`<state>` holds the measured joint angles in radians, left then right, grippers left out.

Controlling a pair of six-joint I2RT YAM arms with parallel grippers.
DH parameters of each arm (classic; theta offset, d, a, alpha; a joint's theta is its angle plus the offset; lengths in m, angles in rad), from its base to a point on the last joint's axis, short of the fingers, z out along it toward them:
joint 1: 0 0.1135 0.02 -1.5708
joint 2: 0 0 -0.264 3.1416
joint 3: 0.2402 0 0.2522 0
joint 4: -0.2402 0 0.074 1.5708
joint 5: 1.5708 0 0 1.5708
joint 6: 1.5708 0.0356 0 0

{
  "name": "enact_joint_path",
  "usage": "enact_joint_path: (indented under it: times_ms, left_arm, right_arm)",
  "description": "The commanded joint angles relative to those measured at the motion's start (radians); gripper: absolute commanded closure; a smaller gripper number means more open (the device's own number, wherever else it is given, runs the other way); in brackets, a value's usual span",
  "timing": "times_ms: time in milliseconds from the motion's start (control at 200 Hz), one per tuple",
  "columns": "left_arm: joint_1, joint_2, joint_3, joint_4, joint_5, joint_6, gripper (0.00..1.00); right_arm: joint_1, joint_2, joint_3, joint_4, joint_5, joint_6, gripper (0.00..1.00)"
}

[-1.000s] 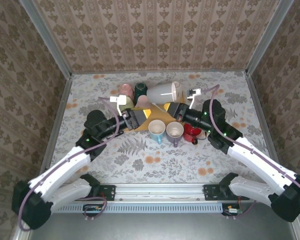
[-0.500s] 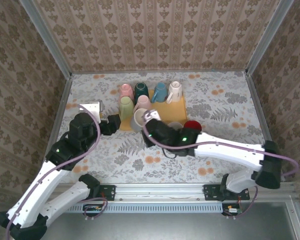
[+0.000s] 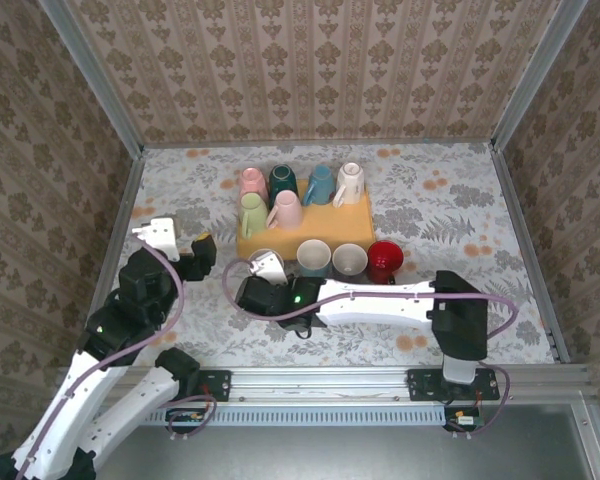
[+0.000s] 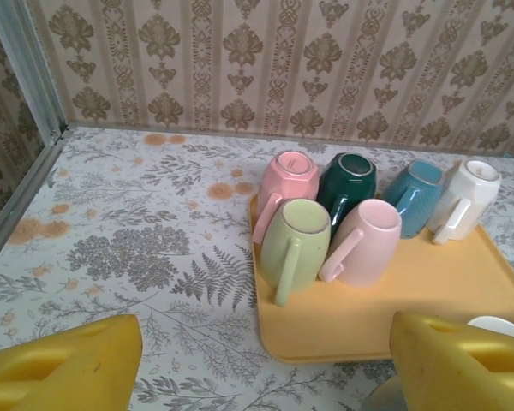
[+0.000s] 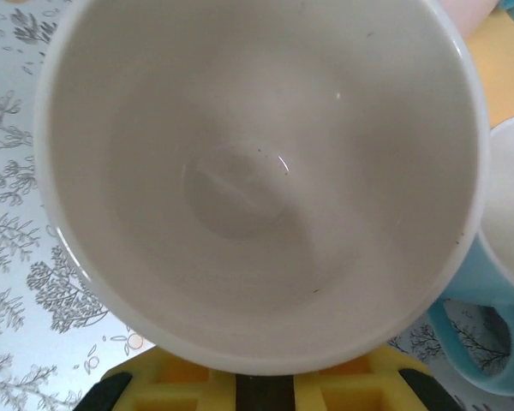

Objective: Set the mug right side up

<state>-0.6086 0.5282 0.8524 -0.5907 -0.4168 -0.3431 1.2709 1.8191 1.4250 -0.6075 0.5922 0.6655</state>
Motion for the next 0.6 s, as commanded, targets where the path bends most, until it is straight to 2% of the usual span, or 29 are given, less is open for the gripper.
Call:
enact_joint_path:
  times_ms: [0,220,405,595]
  left_arm:
    - [0.037,-0.008,-0.014,0.017,0.046,0.003,0.23]
    - [0.041,-0.025,-0.018,0.018,0.055,0.002,0.23]
    - [0.043,-0.027,-0.018,0.019,0.059,0.005,0.23]
    - [0.044,-0.027,-0.019,0.02,0.065,0.007,0.23]
  right_arm:
    - [0.01,0.056,0.099,-0.119,0.129,0.121,1.0]
    - [-0.003,0.117,0.13,-0.167,0.144,0.187,1.0]
    - [-0.05,0.144,0.108,-0.139,0.063,0.215,1.0]
    - [-0.073,0.175,0.119,-0.139,0.056,0.21,1.0]
